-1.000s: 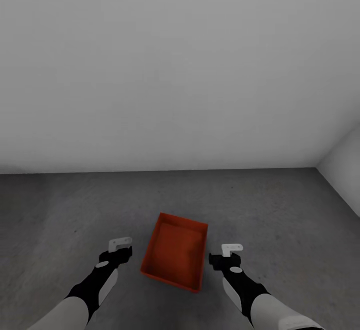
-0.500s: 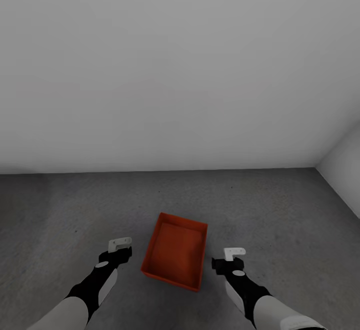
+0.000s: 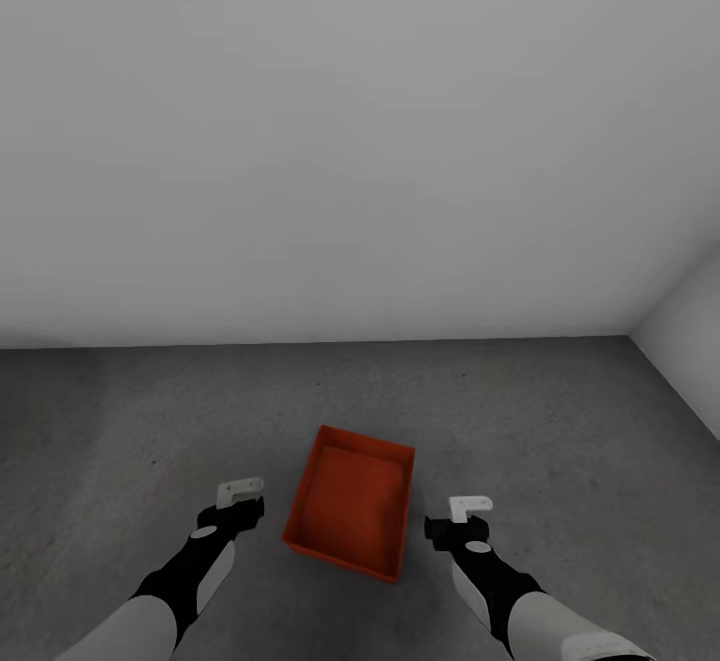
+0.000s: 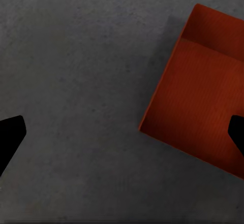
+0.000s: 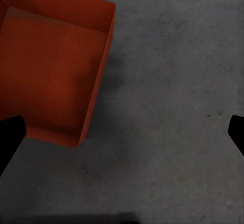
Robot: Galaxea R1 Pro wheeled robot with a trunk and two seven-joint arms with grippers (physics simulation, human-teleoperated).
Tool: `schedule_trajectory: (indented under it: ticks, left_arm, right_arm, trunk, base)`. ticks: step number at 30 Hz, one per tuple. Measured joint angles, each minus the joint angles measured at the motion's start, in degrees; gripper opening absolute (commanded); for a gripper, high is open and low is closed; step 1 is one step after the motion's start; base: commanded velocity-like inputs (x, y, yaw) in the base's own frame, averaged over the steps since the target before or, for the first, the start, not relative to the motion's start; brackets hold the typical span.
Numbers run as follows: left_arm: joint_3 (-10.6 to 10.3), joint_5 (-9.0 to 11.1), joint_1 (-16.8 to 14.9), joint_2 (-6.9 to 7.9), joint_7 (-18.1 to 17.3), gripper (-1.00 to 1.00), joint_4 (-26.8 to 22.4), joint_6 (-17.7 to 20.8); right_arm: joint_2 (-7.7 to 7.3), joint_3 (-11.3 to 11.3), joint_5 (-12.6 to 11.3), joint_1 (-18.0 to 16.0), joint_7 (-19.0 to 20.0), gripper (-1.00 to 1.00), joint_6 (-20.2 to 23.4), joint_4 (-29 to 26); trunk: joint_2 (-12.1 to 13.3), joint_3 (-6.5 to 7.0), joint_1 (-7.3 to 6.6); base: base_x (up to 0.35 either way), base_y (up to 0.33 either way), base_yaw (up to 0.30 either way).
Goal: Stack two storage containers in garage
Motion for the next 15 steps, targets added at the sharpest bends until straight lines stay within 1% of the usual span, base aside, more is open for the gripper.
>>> schedule_trajectory:
  ticks: [4,7,10,11,12,13,15]
  left_arm:
    - [-0.04,0.15,0.0,0.12,-0.06,1.0,0.46,0.06]
    - [-0.03,0.25,0.0,0.91,-0.2,1.0,2.57,0.03]
    - [0.01,0.25,0.0,1.78,-0.37,1.0,5.26,0.0]
    - [0.03,0.24,0.01,2.14,-0.41,1.0,6.33,-0.03]
    - [0.03,0.26,0.0,2.31,-0.43,1.0,6.85,-0.04]
    - [0.05,0.3,0.01,2.65,-0.45,1.0,7.73,-0.05]
    - [0.05,0.33,0.0,2.99,-0.47,1.0,8.75,-0.06]
  right_arm:
    - [-0.01,-0.02,-0.07,0.0,-0.04,1.0,0.13,0.02]
    - [-0.15,-0.11,-0.13,0.02,-0.02,1.0,0.36,1.35]
    - [-1.58,-0.3,-0.22,0.02,0.07,1.0,0.9,2.58]
    - [-2.51,-0.38,-0.4,0.01,0.08,1.0,1.46,2.87]
    - [-3.02,-0.38,-0.52,0.0,0.1,1.0,1.93,3.0]
    - [-3.9,-0.43,-0.8,0.0,0.08,1.0,3.01,3.27]
    - [-4.82,-0.45,-1.23,0.03,0.04,1.0,4.31,4.28]
  trunk:
    - [0.0,0.0,0.0]
    - [0.0,0.0,0.0]
    - [0.0,0.0,0.0]
    - [0.0,0.0,0.0]
    - [0.0,0.0,0.0]
    - [0.0,0.0,0.0]
    - [0.0,0.0,0.0]
  base:
    - [0.0,0.0,0.0]
    - [0.0,0.0,0.0]
    - [0.0,0.0,0.0]
    - [0.0,0.0,0.0]
    - [0.0,0.0,0.0]
    - [0.0,0.0,0.0]
    - [0.0,0.0,0.0]
